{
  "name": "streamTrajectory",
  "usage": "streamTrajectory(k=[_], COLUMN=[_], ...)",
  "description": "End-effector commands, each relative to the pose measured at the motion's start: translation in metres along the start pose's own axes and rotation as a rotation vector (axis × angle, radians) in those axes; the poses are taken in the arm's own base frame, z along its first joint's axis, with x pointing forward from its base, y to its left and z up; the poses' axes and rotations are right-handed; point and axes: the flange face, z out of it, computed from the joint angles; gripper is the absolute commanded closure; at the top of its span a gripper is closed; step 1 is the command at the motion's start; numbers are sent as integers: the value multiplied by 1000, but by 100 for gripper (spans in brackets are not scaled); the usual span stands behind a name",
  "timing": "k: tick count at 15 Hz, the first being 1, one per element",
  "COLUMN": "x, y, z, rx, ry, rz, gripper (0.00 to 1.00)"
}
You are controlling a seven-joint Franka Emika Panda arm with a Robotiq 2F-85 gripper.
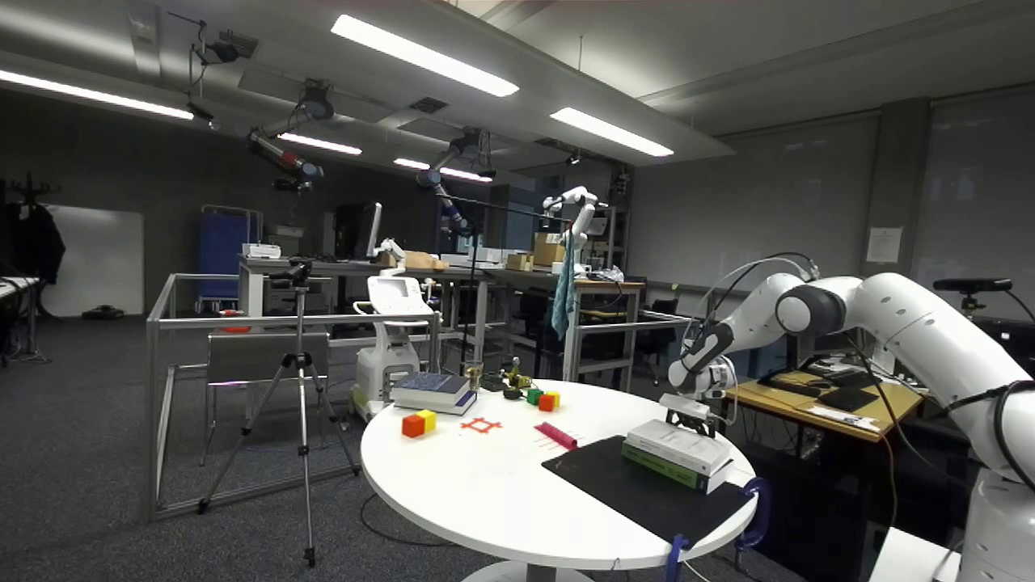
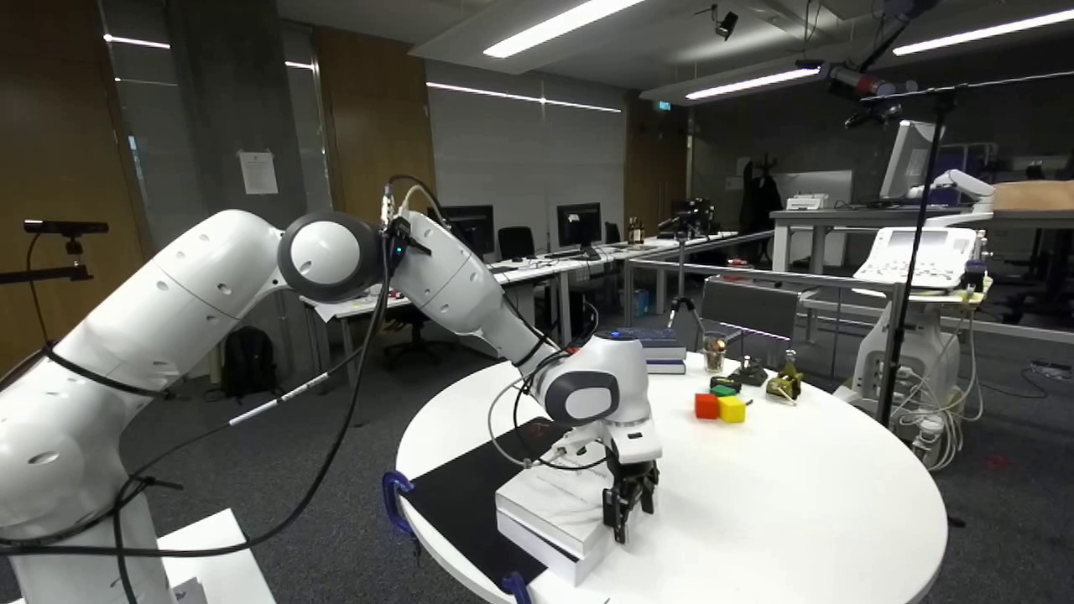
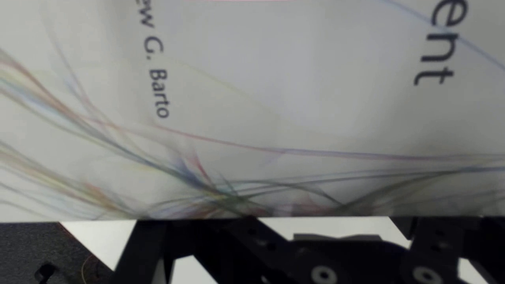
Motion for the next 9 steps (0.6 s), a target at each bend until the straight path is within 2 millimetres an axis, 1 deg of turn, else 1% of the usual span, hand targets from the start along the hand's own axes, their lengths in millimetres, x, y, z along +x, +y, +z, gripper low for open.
streamTrajectory(k=[1,9], x=[-6,-17], y=[12,15], z=[-6,-6], rx=[-45,-47], ry=[-25,-47], rz=[37,7], gripper=[0,0])
